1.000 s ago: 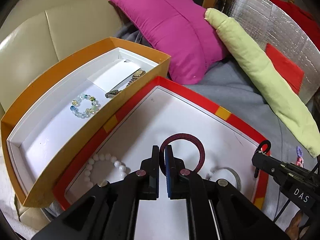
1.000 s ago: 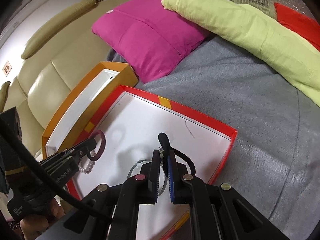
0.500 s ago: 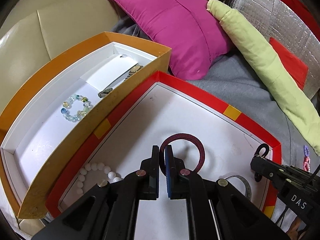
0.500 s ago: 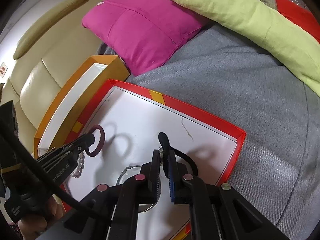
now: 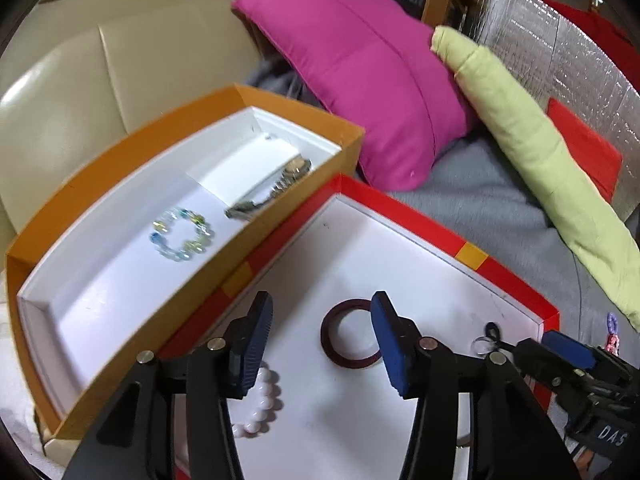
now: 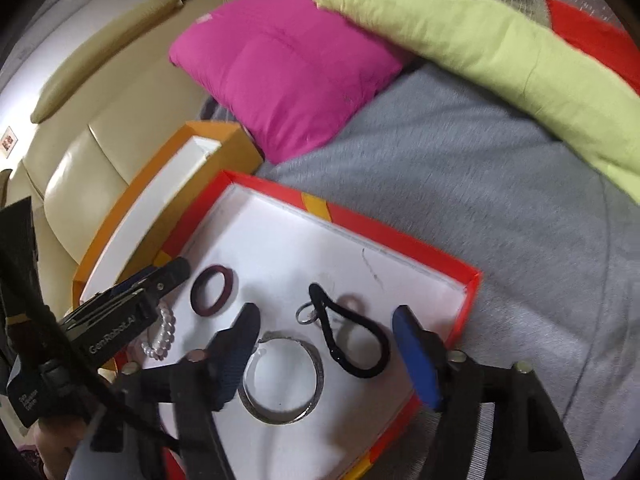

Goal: Organize jewelry
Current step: 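Open the left tool dropping the red bangle while the right tool releases the hair tie, then lift both open tools away from the box toward the bed, then move both open tools over the purple, red and pink bead bracelets, then grasp the pink-and-white bead bracelet with the right tool, then grasp the pink bead bracelet with the left tool while the right tool holds its bracelet, then carry both pink bracelets over the red-rimmed box with both tools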

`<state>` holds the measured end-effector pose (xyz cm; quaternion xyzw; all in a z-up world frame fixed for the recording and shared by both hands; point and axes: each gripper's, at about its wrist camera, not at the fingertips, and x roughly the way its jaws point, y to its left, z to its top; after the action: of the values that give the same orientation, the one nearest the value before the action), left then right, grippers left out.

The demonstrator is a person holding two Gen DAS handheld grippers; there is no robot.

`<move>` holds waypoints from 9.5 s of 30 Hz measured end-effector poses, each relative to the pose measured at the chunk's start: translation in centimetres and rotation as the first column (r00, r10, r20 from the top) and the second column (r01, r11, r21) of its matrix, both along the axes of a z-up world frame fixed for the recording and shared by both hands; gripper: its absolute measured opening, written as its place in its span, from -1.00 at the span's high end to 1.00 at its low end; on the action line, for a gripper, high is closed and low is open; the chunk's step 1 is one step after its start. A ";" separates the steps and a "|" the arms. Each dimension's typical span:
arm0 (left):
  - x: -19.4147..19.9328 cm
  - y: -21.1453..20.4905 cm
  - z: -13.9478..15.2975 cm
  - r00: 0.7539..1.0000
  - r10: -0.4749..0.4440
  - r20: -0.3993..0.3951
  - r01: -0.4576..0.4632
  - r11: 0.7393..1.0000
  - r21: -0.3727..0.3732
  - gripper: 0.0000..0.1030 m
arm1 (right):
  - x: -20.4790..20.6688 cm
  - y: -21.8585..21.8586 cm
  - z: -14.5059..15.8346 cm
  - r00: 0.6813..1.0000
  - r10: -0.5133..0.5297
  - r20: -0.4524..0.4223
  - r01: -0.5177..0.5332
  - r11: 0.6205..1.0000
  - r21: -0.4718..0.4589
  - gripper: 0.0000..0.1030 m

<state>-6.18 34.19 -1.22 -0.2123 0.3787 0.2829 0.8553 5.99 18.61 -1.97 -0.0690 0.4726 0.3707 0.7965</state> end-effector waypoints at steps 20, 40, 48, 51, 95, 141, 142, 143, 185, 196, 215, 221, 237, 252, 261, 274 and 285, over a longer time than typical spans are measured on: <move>-2.7 -9.5 4.9 0.999 -0.040 0.034 0.039 0.998 0.040 -0.47 | -3.7 -18.0 2.8 0.982 -0.180 0.058 0.175 0.981 0.080 -0.47; 3.8 -28.2 0.9 0.922 -0.377 -0.084 0.383 0.922 0.063 -0.48 | -2.5 -39.3 0.2 0.859 -0.510 0.045 0.507 0.860 0.055 -0.47; 5.5 -30.4 -3.7 0.881 -0.445 -0.159 0.457 0.888 0.048 -0.49 | -2.0 -39.0 -1.7 0.863 -0.500 0.075 0.500 0.866 0.017 -0.47; 5.5 -31.2 -3.7 0.879 -0.451 -0.157 0.468 0.878 0.097 -0.65 | -2.0 -38.3 -2.0 0.868 -0.485 0.109 0.489 0.872 -0.008 -0.53; 5.2 -30.6 -4.5 0.904 -0.409 -0.126 0.421 0.903 0.088 -1.00 | 1.9 -37.6 0.7 0.825 -0.563 0.052 0.564 0.826 0.001 -0.20; 25.3 -41.3 -3.0 0.780 -0.604 -0.161 0.612 0.791 -0.003 0.82 | 5.1 -42.7 -2.4 0.837 -0.540 -0.083 0.545 0.837 0.047 0.84; 24.8 -41.1 -2.7 0.789 -0.599 -0.136 0.605 0.796 0.003 0.82 | 5.2 -42.8 -2.5 0.836 -0.540 -0.095 0.546 0.836 0.054 0.84; 24.0 -40.9 -2.3 0.788 -0.604 -0.124 0.609 0.793 0.008 0.82 | 5.3 -43.0 -2.4 0.835 -0.541 -0.104 0.548 0.834 0.061 0.84; 15.2 -40.4 -1.5 0.674 -0.709 -0.207 0.738 0.655 0.160 0.85 | 5.3 -42.5 -2.4 0.845 -0.522 -0.118 0.533 0.842 0.091 0.84; 12.0 -38.6 3.8 0.679 -0.734 -0.019 0.731 0.674 0.112 0.85 | 5.2 -42.5 -2.2 0.847 -0.520 -0.116 0.530 0.843 0.093 0.84; 8.9 -35.5 3.3 0.759 -0.650 0.033 0.648 0.759 0.061 0.86 | 3.6 -41.3 -0.3 0.875 -0.482 -0.050 0.484 0.867 0.119 0.84; 6.5 -34.5 3.8 0.784 -0.619 0.039 0.616 0.785 0.069 0.86 | 0.6 -41.0 2.3 0.881 -0.473 -0.001 0.469 0.873 0.132 0.84; -1.1 -30.2 7.9 0.761 -0.622 0.186 0.628 0.777 0.031 0.86 | -7.2 -36.6 7.0 0.918 -0.393 0.045 0.386 0.915 0.115 0.84; -3.6 -26.6 6.4 0.865 -0.494 0.087 0.485 0.868 0.102 0.85 | -9.7 -29.6 7.6 0.961 -0.272 0.053 0.267 0.960 0.083 0.84; -4.8 -22.9 6.4 0.897 -0.432 0.098 0.423 0.901 0.097 0.85 | -9.9 -25.5 8.1 0.974 -0.215 0.075 0.211 0.976 0.054 0.84; -7.3 -11.3 7.3 0.958 -0.252 0.139 0.247 0.967 0.052 0.86 | -10.1 -15.5 10.5 0.992 -0.073 0.101 0.065 0.994 0.085 0.84; -6.7 -6.9 4.7 0.962 -0.247 0.114 0.248 0.969 -0.001 0.86 | -10.9 -6.2 8.5 0.997 0.063 0.040 -0.066 0.995 0.078 0.84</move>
<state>-12.90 27.24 3.50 -0.1854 0.3552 0.1585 0.9024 -4.93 12.42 6.55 -0.0597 0.4400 0.4135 0.7949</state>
